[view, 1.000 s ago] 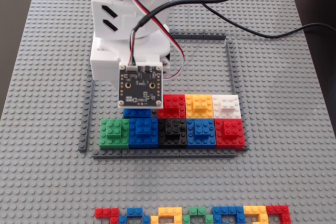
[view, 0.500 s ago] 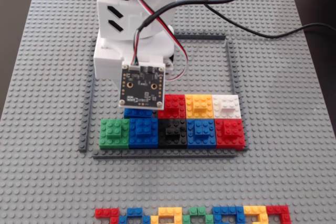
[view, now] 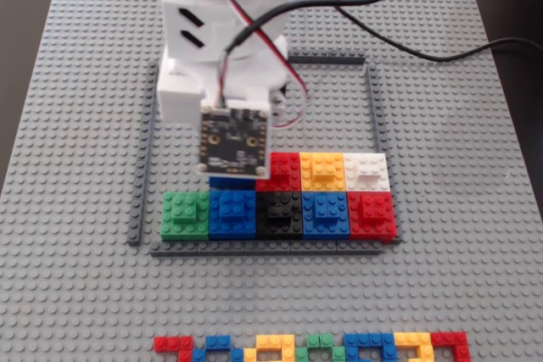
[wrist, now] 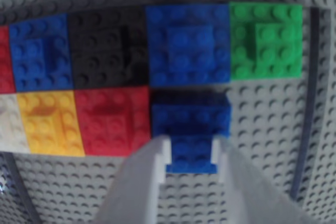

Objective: Grab the cube and place it into the grid

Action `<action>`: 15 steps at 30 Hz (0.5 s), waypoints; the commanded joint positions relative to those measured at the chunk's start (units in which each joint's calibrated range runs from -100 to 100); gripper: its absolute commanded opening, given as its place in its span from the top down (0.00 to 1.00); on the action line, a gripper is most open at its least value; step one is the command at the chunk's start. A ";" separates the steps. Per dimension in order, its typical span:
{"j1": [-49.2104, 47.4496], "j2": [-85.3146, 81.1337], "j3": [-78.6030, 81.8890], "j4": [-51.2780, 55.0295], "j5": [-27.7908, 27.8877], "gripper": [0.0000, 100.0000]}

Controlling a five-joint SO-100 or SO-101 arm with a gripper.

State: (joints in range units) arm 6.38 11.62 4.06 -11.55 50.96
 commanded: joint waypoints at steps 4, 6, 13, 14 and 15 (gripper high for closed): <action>-0.52 -4.91 -5.65 0.17 -0.44 0.96; -0.52 -4.91 -5.46 -0.17 -0.39 0.96; -0.52 -4.83 -3.20 -1.54 -0.20 0.96; -0.52 -4.83 -2.47 -1.88 0.00 0.96; -0.52 -4.83 -1.93 -2.13 0.05 0.96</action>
State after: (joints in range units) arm 6.23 11.62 2.65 -12.58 50.62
